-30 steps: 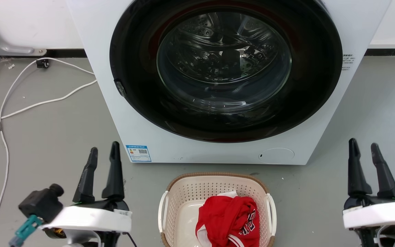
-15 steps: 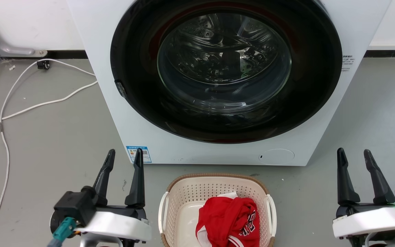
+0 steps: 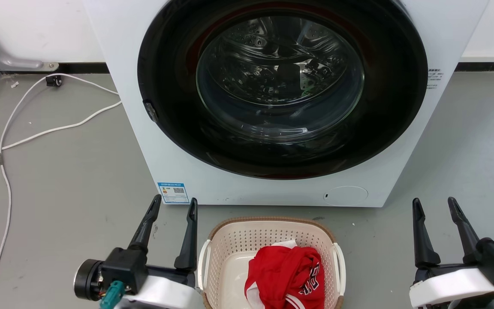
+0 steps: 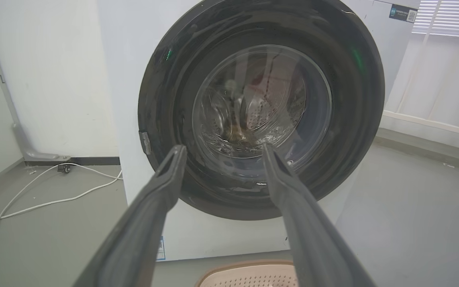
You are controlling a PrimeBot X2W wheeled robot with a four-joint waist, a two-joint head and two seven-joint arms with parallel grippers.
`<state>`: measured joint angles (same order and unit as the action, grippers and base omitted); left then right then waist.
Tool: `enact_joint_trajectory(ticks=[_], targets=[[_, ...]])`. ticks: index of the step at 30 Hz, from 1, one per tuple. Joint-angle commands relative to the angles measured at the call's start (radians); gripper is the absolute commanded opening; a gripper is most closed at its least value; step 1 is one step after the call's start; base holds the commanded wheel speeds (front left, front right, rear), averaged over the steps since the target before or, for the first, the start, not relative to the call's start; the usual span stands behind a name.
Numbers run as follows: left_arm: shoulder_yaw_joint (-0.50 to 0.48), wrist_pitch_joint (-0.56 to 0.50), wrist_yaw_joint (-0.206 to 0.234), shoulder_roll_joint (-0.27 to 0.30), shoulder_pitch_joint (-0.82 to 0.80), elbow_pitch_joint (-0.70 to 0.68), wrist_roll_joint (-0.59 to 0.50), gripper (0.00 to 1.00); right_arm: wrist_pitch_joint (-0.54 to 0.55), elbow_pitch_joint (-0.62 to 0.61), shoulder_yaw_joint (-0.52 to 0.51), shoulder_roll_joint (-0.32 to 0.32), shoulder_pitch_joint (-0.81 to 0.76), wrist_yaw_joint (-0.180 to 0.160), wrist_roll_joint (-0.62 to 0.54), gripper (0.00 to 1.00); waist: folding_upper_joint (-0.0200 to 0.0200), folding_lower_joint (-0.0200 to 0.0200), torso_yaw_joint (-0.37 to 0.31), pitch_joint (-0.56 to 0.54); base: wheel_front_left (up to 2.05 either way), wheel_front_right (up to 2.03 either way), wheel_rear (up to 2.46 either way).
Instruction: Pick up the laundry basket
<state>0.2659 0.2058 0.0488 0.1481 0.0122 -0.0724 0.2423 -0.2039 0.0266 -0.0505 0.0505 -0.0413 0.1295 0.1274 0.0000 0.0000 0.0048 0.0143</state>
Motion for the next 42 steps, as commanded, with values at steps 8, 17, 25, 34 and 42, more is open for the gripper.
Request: enact_joint_trajectory(ticks=[8,17,25,34,42], targets=[[0.018,0.023,-0.006,0.005,0.012,0.016,-0.068,1.0,-0.026,-0.016,-0.002,0.0,-0.001,0.001,-0.071,1.0,0.0,0.0,0.0,0.001,0.0,0.0,0.0],[-0.035,0.041,-0.066,-0.043,0.039,0.021,-0.057,1.0,-0.043,-0.017,-0.009,0.0,-0.011,0.001,-0.079,1.0,0.0,0.0,0.004,0.003,0.0,0.0,0.0],[-0.095,0.055,-0.122,-0.08,0.055,0.079,-0.109,1.0,-0.056,0.008,-0.007,0.0,-0.02,0.001,-0.107,1.0,0.0,0.0,0.003,-0.002,0.0,0.0,0.0],[-0.109,0.062,-0.138,-0.092,0.055,0.091,-0.161,1.0,-0.061,0.012,-0.007,-0.001,-0.015,0.001,-0.123,1.0,0.0,0.0,0.001,-0.004,0.0,0.0,0.0],[-0.119,0.06,-0.145,-0.096,0.052,0.093,-0.165,1.0,-0.061,0.013,-0.008,-0.001,-0.012,0.001,-0.117,1.0,0.0,0.0,0.004,-0.003,0.0,0.0,0.0]])
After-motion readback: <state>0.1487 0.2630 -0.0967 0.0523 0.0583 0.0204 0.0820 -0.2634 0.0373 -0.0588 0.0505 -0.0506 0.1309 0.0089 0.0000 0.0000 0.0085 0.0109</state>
